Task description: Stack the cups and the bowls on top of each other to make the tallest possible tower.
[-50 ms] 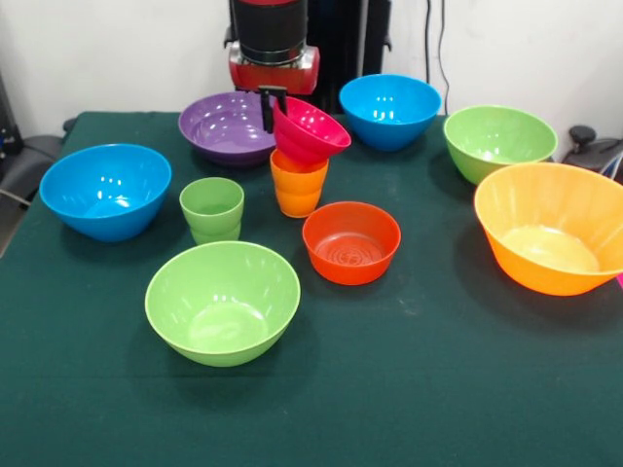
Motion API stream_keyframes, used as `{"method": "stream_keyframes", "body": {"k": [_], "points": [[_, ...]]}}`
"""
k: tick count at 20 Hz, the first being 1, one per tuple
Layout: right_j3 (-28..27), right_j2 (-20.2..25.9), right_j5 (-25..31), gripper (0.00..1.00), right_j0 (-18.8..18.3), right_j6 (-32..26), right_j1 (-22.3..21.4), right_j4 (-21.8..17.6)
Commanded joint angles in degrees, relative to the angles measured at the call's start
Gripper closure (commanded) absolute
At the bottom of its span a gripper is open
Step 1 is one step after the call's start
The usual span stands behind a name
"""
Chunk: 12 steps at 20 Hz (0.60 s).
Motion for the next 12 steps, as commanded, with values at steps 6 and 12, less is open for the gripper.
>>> {"method": "stream_keyframes", "body": {"k": [6,12], "points": [[-1.29,3.34,-2.36,1.00,1.33,-1.06,3.08,-3.17],[-4.53,3.49,-0.69,1.00,2.18,-1.90,3.79,-3.17]]}}
